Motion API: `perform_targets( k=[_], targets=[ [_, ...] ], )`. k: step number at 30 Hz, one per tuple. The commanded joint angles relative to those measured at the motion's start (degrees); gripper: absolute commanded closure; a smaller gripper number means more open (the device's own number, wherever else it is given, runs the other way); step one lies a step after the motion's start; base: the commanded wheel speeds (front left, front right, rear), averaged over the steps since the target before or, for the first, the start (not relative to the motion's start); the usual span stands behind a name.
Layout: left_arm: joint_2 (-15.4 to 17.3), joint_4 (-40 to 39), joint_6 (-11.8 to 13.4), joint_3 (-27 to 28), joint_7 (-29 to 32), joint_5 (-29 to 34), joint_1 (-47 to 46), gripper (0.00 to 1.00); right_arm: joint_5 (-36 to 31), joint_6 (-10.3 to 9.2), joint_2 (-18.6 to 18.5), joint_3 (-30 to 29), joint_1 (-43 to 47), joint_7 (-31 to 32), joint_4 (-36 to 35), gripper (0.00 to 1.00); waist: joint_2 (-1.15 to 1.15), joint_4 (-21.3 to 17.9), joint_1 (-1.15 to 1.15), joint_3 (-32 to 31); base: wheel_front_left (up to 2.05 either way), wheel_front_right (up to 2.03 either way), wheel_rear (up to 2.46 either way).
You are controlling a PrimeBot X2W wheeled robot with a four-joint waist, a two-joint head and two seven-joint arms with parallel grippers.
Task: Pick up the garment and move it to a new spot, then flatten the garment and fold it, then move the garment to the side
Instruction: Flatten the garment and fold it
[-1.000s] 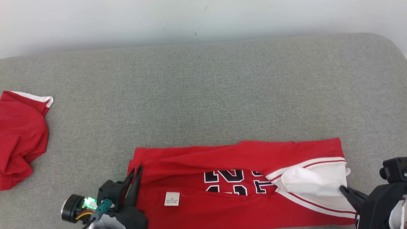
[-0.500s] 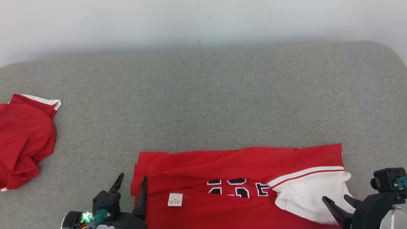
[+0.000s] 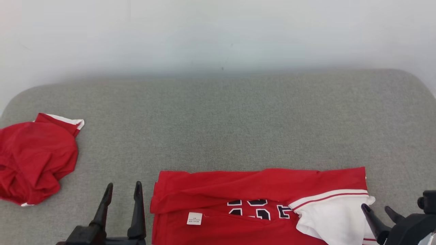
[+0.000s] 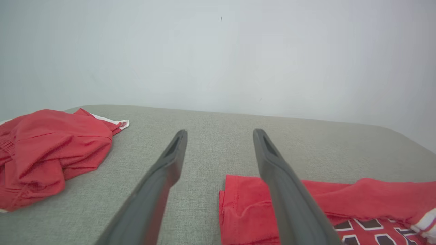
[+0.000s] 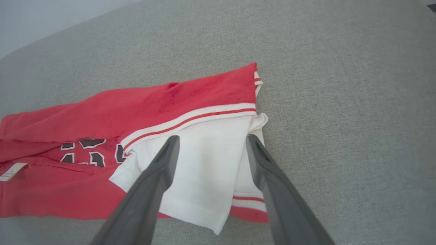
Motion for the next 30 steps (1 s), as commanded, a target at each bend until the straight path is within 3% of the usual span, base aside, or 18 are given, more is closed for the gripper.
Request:
perform_targets(
  k=[1,9,17,30],
  targets=[
    [-1.41,-0.96,-1.34,2.1,-0.15,1.56,2.29,0.0,-0.34,0.01,1.07,-0.6,0.24,-1.15,1.33,0.0,0.0,0.99,0.0,-1.4,0.0,0.0,0.0],
    [-7.43,-3.52,-7.9,12.31,-0.16,7.04,8.21,0.0,-1.74,0.0,3.08,-2.61,-1.2,-6.9,8.43,0.0,0.0,1.72,0.0,-2.65,0.0,0.0,0.0],
    [-9.77,-2.5,-11.91,16.66,-0.16,10.15,9.75,0.0,-4.93,0.0,2.03,-4.01,-3.8,-8.62,15.52,0.0,0.0,1.95,0.0,-2.08,0.0,0.0,0.0],
    [-10.87,-2.01,-13.73,18.12,-0.16,13.03,8.21,0.0,-8.36,0.01,0.4,-5.73,-10.95,-0.88,21.86,0.0,0.0,3.79,0.0,0.8,0.0,0.0,0.0]
  ],
)
